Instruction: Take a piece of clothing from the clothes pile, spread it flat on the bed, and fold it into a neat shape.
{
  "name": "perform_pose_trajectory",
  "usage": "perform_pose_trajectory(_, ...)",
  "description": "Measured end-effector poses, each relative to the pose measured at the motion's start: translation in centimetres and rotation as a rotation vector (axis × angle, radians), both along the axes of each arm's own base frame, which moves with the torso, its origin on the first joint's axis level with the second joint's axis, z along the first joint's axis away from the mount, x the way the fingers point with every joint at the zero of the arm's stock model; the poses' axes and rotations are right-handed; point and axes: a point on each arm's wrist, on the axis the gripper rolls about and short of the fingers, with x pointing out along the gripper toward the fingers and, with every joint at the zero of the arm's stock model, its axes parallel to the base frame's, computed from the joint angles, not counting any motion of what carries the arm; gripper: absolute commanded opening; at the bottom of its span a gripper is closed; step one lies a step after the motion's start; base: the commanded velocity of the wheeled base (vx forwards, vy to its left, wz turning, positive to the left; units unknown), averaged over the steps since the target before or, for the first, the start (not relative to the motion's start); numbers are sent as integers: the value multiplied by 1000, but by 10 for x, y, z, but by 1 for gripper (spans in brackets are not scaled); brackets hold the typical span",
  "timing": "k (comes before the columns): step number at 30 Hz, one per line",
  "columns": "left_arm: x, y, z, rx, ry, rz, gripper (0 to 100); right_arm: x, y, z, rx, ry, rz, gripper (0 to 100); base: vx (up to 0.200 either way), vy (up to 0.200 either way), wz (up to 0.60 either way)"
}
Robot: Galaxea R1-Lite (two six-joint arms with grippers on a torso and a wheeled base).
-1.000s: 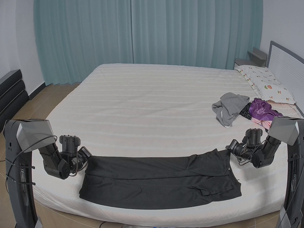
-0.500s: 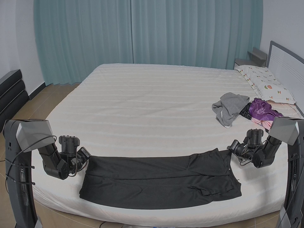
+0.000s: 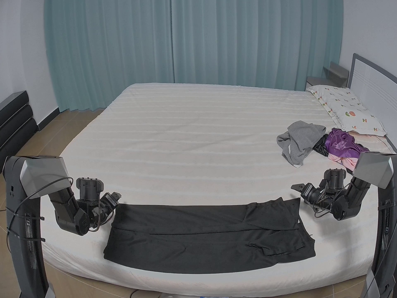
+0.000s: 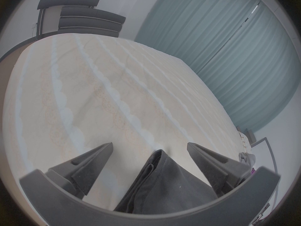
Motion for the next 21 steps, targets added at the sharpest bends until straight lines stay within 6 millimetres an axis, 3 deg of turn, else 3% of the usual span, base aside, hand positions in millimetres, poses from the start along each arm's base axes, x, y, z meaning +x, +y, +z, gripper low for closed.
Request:
perform_pose_trajectory(6, -15, 1, 12, -48, -7, 3, 100, -20, 2, 12, 22, -2, 3, 100, 0, 0, 0)
perform_pose_trajectory(13, -54, 1, 29, -96, 17, -31, 100, -59, 9, 25, 44, 17, 36, 100, 0, 0, 0)
perform_pose_trajectory(21, -90, -2, 28, -141, 74, -59, 100, -103, 22, 38, 53, 40, 80, 100, -200, 0, 0)
